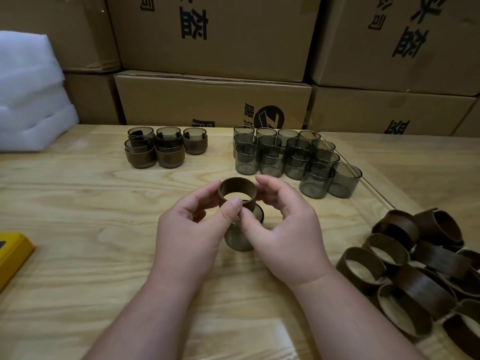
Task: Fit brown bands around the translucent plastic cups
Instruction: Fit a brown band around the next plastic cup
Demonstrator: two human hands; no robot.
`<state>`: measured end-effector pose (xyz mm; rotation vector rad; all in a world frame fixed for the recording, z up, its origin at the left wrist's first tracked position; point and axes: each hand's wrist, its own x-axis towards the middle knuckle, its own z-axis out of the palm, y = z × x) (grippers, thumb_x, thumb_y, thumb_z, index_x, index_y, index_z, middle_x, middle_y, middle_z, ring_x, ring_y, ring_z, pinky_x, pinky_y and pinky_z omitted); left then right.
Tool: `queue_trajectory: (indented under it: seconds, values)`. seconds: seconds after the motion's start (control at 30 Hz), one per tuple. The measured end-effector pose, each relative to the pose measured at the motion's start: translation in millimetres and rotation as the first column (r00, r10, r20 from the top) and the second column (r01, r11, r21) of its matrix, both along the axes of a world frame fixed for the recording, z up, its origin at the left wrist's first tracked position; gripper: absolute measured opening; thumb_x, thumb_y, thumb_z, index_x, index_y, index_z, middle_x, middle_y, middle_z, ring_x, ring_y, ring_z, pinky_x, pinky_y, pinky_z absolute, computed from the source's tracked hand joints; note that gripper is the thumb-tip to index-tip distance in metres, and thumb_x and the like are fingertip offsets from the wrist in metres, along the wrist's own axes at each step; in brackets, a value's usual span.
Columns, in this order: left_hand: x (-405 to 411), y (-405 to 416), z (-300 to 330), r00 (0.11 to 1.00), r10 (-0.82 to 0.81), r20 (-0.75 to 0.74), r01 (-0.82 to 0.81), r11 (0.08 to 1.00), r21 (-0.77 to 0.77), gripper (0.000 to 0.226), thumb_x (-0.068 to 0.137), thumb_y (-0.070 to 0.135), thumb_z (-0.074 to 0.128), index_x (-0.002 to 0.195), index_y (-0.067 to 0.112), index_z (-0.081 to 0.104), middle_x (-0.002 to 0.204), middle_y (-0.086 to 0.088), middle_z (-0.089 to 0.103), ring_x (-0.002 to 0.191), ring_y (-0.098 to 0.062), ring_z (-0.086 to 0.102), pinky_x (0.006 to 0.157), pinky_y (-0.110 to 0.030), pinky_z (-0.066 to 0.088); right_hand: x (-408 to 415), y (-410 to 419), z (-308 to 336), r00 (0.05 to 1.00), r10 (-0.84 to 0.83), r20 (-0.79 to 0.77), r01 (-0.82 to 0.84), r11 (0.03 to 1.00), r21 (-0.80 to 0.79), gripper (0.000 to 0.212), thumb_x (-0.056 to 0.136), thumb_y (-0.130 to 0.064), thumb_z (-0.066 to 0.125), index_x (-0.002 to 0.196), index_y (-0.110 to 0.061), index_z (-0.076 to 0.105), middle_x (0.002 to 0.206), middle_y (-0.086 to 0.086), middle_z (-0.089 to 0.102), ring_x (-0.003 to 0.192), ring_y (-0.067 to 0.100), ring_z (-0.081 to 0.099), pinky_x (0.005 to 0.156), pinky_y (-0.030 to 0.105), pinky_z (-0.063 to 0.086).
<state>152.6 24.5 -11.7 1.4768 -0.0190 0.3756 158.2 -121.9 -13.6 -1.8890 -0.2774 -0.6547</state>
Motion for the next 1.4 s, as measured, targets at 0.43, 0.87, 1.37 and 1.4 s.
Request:
queue_trajectory:
  seconds: [0.43, 0.87, 1.37, 1.4]
  values:
    - [-3, -3, 0, 1.000, -0.008, 0.027, 0.007, 0.999, 0.038, 0.045, 0.066, 0.026, 0.079, 0.112, 0.027, 0.078, 0.101, 0.014, 0.080, 0.102, 0.000, 0.073, 0.078, -0.010, 0.054, -4, -1, 5, 0.995, -0.096, 0.003, 0.096, 0.994, -0.059, 0.057, 0.072, -0.025, 0.067, 0.129, -0.022, 0.071, 0.119, -0.012, 0.070, 0.111, 0.001, 0.065, 0.100, 0.022, 0.052]
    - [-10, -3, 8, 0.992, 0.059, 0.114, -0.065, 0.997, 0.047, 0.036, 0.064, 0.021, 0.077, 0.098, 0.033, 0.076, 0.096, 0.006, 0.080, 0.094, -0.001, 0.075, 0.078, -0.012, 0.054, -12, 1, 12, 0.996, -0.080, 0.037, 0.083, 0.993, -0.087, 0.053, 0.071, -0.022, 0.067, 0.123, -0.016, 0.075, 0.112, -0.011, 0.070, 0.105, 0.006, 0.068, 0.094, 0.024, 0.056]
    - [-5, -2, 2, 0.996, 0.028, 0.081, -0.025, 0.999, -0.031, 0.037, 0.065, 0.019, 0.078, 0.101, 0.024, 0.075, 0.092, 0.009, 0.081, 0.094, -0.008, 0.077, 0.075, -0.016, 0.058, -10, 7, 8, 0.997, -0.067, 0.024, 0.069, 0.994, -0.080, 0.056, 0.071, -0.038, 0.059, 0.122, -0.022, 0.075, 0.107, -0.027, 0.062, 0.102, 0.004, 0.066, 0.090, 0.025, 0.057]
    - [-4, -3, 1, 0.997, 0.023, 0.075, -0.020, 0.999, -0.042, 0.037, 0.065, 0.018, 0.078, 0.101, 0.024, 0.075, 0.092, 0.008, 0.081, 0.095, -0.008, 0.077, 0.074, -0.016, 0.058, -9, 8, 8, 0.997, -0.068, 0.025, 0.070, 0.995, -0.078, 0.056, 0.071, -0.038, 0.059, 0.122, -0.021, 0.075, 0.107, -0.026, 0.062, 0.103, 0.005, 0.067, 0.091, 0.027, 0.058]
